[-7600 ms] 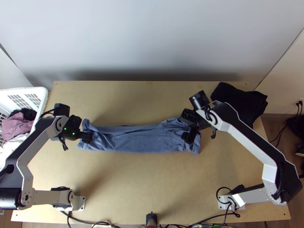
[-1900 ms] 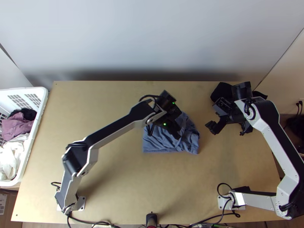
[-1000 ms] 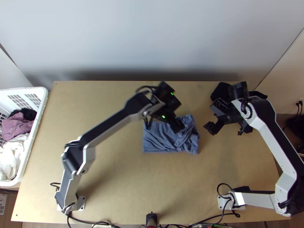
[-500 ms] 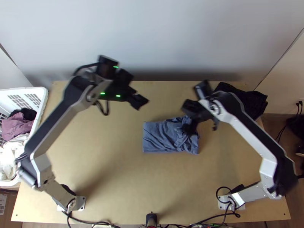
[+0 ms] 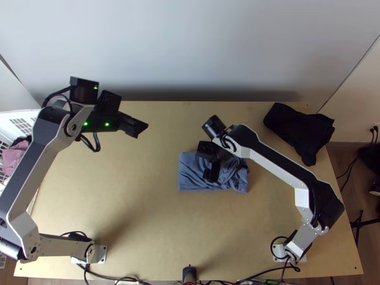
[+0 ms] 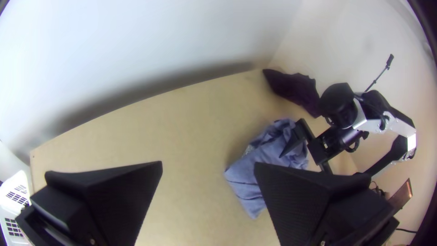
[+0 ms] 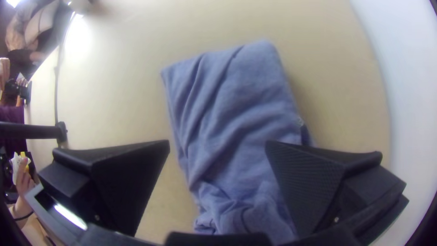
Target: Fold the t-shirt
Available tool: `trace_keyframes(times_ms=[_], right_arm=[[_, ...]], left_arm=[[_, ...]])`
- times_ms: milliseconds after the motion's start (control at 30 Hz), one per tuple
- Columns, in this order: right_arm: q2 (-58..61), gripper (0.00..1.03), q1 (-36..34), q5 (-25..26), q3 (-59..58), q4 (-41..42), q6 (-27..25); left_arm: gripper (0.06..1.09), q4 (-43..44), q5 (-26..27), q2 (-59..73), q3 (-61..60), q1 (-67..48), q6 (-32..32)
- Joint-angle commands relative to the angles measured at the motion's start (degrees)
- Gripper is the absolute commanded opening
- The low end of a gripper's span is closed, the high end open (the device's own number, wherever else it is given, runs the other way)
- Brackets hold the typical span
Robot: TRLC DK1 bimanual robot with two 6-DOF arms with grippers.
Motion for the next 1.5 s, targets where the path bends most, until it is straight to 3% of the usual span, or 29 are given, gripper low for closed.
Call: trace_keyframes(times_ms=[0,633,833,1067,1233,1333,1467], right_arm=[[-1.5,0.98,-1.9,0.0,-8.2,3.2,0.0],[-15.9,0.98,-18.0,0.0,-24.4,4.2,-1.2],[-19.7,0.98,-16.2,-0.1,-19.4,4.0,0.0],[-14.4,0.98,-8.2,0.0,-15.1,4.1,0.9],[-12.0,0.98,-6.7,1.1,-15.8,7.7,1.3],[-12.2,0.98,-7.0,2.5,-16.1,9.3,1.6],[-13.4,0.98,-7.3,4.0,-16.8,9.6,1.6]], left_arm=[[1.04,0.3,-0.1,-2.1,-3.2,2.3,-0.1],[1.04,-0.3,-0.9,-2.4,-3.6,1.9,0.2],[1.04,-0.3,-0.9,-3.4,-8.6,-1.3,0.4],[1.04,2.8,-1.6,0.1,-18.7,-9.5,2.3],[1.04,6.8,-3.0,6.5,-19.4,-13.9,2.5],[1.04,7.9,-3.1,10.6,-18.1,-16.5,0.6],[1.04,8.4,-3.4,14.7,-17.0,-18.9,-6.6]])
